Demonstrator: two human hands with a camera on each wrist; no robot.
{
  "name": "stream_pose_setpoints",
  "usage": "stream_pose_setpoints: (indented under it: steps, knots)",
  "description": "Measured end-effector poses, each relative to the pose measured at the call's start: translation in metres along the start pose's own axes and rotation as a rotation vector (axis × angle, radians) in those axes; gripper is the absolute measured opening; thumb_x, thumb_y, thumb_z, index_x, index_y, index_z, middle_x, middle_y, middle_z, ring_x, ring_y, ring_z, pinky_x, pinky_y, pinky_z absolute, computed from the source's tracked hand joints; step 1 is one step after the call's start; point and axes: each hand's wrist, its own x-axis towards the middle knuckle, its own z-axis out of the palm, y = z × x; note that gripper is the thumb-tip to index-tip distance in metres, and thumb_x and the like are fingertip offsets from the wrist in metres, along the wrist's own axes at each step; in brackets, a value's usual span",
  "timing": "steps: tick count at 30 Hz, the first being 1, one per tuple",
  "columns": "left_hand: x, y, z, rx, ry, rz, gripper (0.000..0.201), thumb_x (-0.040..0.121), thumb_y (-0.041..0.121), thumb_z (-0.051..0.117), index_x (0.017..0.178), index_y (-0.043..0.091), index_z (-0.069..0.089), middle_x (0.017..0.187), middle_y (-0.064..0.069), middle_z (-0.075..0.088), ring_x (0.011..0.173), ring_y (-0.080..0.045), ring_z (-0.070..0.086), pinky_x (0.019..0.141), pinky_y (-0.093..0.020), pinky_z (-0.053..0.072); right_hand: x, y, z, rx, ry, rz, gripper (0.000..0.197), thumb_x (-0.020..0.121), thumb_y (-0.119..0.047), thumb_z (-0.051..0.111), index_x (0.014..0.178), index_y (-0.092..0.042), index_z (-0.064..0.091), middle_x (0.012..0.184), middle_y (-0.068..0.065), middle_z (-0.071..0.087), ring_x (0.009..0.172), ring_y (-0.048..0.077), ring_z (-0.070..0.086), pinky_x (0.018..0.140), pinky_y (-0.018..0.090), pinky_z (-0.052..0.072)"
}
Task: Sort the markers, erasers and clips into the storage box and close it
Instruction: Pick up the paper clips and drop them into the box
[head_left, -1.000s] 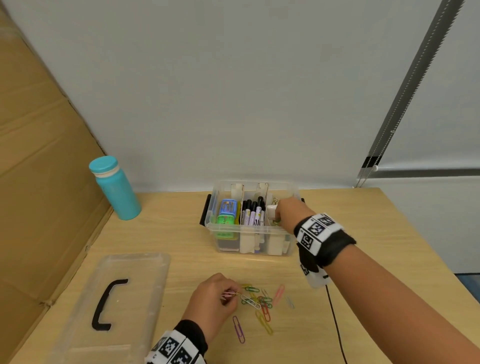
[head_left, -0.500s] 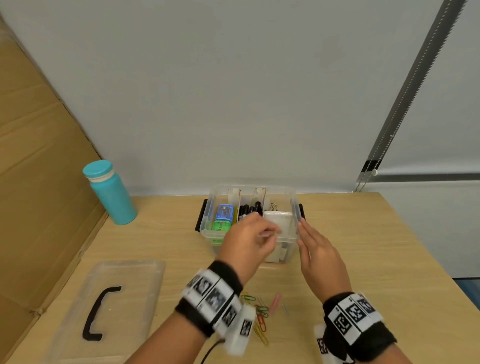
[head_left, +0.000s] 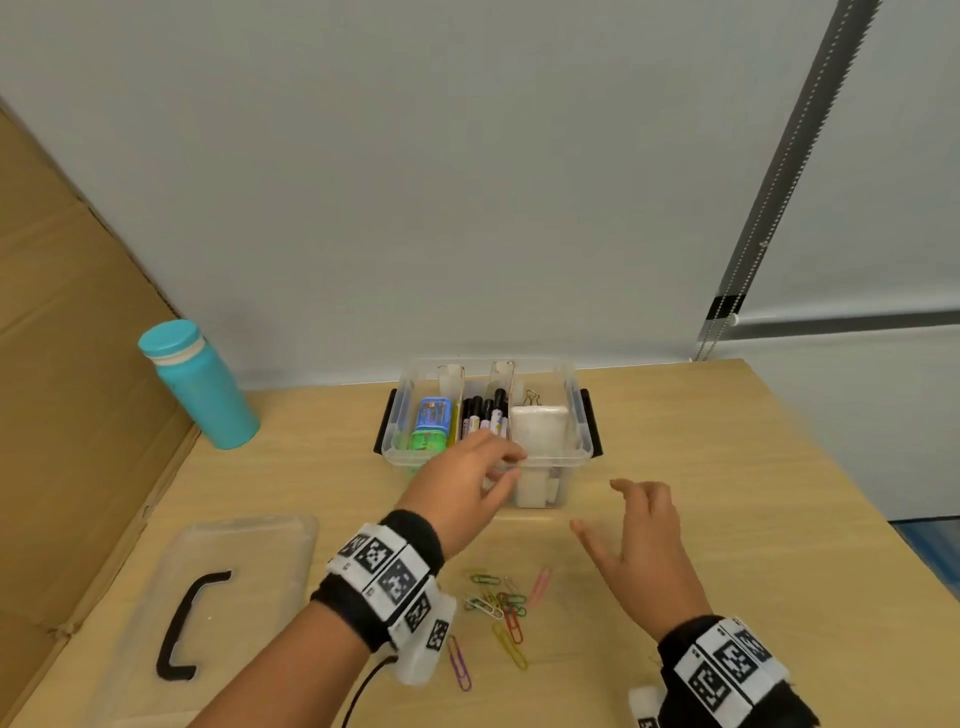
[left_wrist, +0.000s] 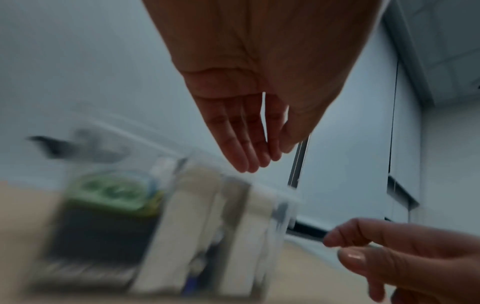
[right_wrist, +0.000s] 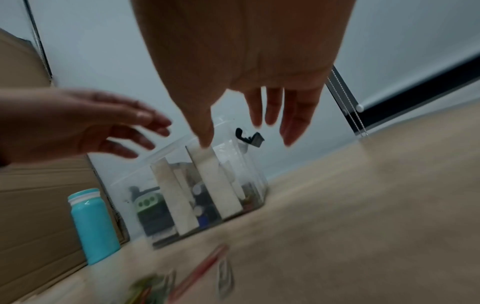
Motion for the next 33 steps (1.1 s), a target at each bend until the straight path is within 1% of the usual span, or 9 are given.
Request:
stream_pose_setpoints:
  steps: [2,4,7,9,13,19,22,27,33]
  knots:
    - [-0.032,-0.024,0.008,-0.007,-0.137,-0.071,0.030,0.087,0.041,0.059,0.116,0.032,0.058,0.110,0.018,0.056,0.091,0.001,0.056,0.085,-0.027,0.054,-0.014,0.003,0.008,-0.006,-0.290,0.085,0.086,0.073,-0.062,0.065,0.138,-0.015,0.035,0.128,-0.002,0.030,0.111,0.014,0.049,0.092,0.020,0.043]
    - [-0.058,-0.046,0.020,0.032,-0.370,-0.147,0.064,0.074,0.054,0.069,0.131,0.034,0.048,0.125,0.017,0.050,0.112,-0.002,0.049,0.101,-0.030,0.045,-0.023,0.000,0.020,-0.021,-0.513,0.124,0.111,0.054,-0.073,0.071,0.139,-0.014,0.030,0.127,-0.003,0.028,0.112,0.015,0.049,0.099,0.025,0.042]
    - [-0.080,-0.063,0.036,0.234,-0.614,-0.174,0.115,0.058,0.055,0.078,0.149,0.025,0.015,0.150,0.010,0.024,0.136,-0.013,0.024,0.115,-0.029,0.022,-0.027,-0.015,0.042,-0.123,-0.601,0.063,0.117,0.041,-0.071,0.078,0.133,-0.017,0.031,0.121,-0.004,0.026,0.113,0.016,0.042,0.102,0.030,0.041]
    - [-0.085,-0.066,0.043,0.306,-0.601,-0.153,0.121,0.056,0.056,0.078,0.150,0.027,0.009,0.151,0.011,0.019,0.136,-0.014,0.019,0.115,-0.033,0.020,-0.028,-0.029,0.056,-0.193,-0.613,0.015,0.114,0.043,-0.064,0.082,0.132,-0.016,0.029,0.125,-0.001,0.026,0.116,0.019,0.038,0.102,0.032,0.041]
    - [-0.073,-0.065,0.050,0.226,-0.543,-0.119,0.094,0.069,0.050,0.074,0.147,0.033,0.024,0.139,0.010,0.032,0.124,-0.013,0.028,0.108,-0.025,0.027,-0.027,-0.046,0.074,-0.185,-0.593,-0.032,0.085,0.061,-0.048,0.081,0.126,-0.016,0.035,0.124,0.002,0.030,0.112,0.022,0.042,0.094,0.031,0.043]
    - [-0.058,-0.052,0.056,0.267,-0.496,-0.109,0.045,0.085,0.030,0.063,0.128,0.024,0.053,0.122,0.000,0.049,0.110,-0.019,0.050,0.093,-0.033,0.044,-0.023,-0.049,0.078,-0.208,-0.499,-0.100,0.025,0.092,-0.014,0.051,0.116,-0.016,0.046,0.120,0.005,0.041,0.100,0.025,0.054,0.083,0.030,0.046]
    - [-0.056,-0.045,0.058,0.311,-0.488,-0.113,0.033,0.089,0.028,0.058,0.121,0.019,0.057,0.119,-0.003,0.052,0.106,-0.023,0.054,0.088,-0.035,0.046,-0.021,-0.051,0.082,-0.277,-0.488,-0.106,0.027,0.094,-0.007,0.040,0.120,-0.011,0.047,0.122,0.008,0.044,0.103,0.026,0.055,0.080,0.030,0.041]
    - [-0.051,-0.034,0.061,0.507,-0.530,-0.065,0.030,0.095,0.023,0.047,0.118,0.008,0.057,0.116,-0.013,0.053,0.102,-0.032,0.055,0.075,-0.039,0.042,-0.018,-0.050,0.078,-0.346,-0.474,-0.067,0.029,0.091,-0.007,0.042,0.120,-0.009,0.050,0.121,0.009,0.049,0.106,0.026,0.056,0.075,0.027,0.038]
    - [-0.043,-0.019,0.067,0.672,-0.618,-0.018,0.025,0.093,0.001,0.042,0.111,-0.002,0.059,0.109,-0.020,0.058,0.095,-0.037,0.059,0.067,-0.037,0.035,-0.013,-0.041,0.070,-0.490,-0.433,-0.045,0.037,0.093,0.002,0.038,0.128,-0.007,0.044,0.131,0.011,0.045,0.114,0.025,0.052,0.089,0.031,0.045]
